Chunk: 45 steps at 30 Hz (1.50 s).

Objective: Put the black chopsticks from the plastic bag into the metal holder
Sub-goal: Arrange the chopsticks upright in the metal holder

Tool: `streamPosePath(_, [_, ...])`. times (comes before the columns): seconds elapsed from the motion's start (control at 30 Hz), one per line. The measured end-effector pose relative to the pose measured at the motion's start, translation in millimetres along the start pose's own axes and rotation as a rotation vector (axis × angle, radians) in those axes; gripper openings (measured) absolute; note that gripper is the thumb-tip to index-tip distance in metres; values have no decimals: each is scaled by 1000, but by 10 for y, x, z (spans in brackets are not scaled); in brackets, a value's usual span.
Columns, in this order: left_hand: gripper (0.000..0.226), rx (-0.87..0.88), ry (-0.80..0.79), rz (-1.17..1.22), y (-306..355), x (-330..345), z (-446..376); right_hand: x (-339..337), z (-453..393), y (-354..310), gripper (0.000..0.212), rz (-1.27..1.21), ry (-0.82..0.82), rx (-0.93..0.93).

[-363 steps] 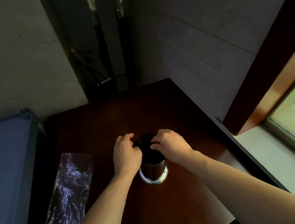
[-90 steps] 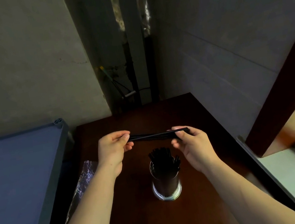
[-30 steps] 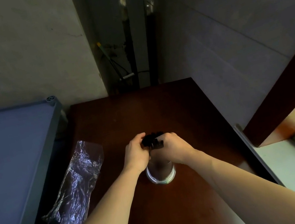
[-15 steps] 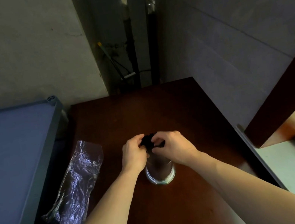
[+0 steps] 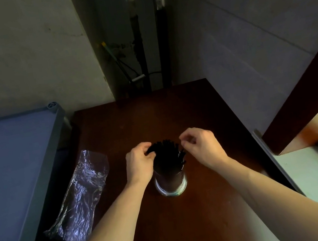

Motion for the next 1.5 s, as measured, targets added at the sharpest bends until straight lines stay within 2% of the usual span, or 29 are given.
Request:
streamPosePath(0.1, [28,-15,35,3,0,15,-11,15,-55,113,19,7,-31,49])
streamPosePath(0.27, [22,-12,52,1,41,31,-1,176,-249,96,50,23,-209,126])
streamPosePath(0.33, [23,-3,51,0,42,39,-1,267,-323,38,54,38,-257,122])
streamPosePath(0.47, [20,47,62,-27,51,41,0,383,-437,-67,46,39,-290,78])
streamPosePath(0.67, [21,89,101,-43,59,-43,-28,431,-506,-168,10,86,-292,17])
streamPosePath(0.9, [18,116,84,-69,146,-109,-62,342,-470,-264,5,69,-283,-44])
streamPosePath(1.1, [34,168,90,-88,358,-176,-110,112,-473,-371,6,20,-271,-67])
streamPosePath(1.23, [37,156,-67,15,571,-127,-112,-66,-485,-474,5,16,-217,-120])
streamPosePath(1.33, [26,79,-246,233,688,-48,-104,-197,-498,-589,7,21,-191,-179])
streamPosePath(1.4, [17,46,-289,390,730,-29,-94,-260,-505,-657,7,13,-181,-203])
streamPosePath(1.5, [6,56,-306,388,758,-18,-84,-332,-493,-730,6,1,-145,-248])
Point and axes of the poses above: each hand's wrist, its own z-axis away from the middle knuckle, its own x-axis out of the palm, y = z × x, the point moved 3 cm from there along -z, towards the middle knuckle, and after that the axes turned 4 degrees about x, right-handed, at the moved point
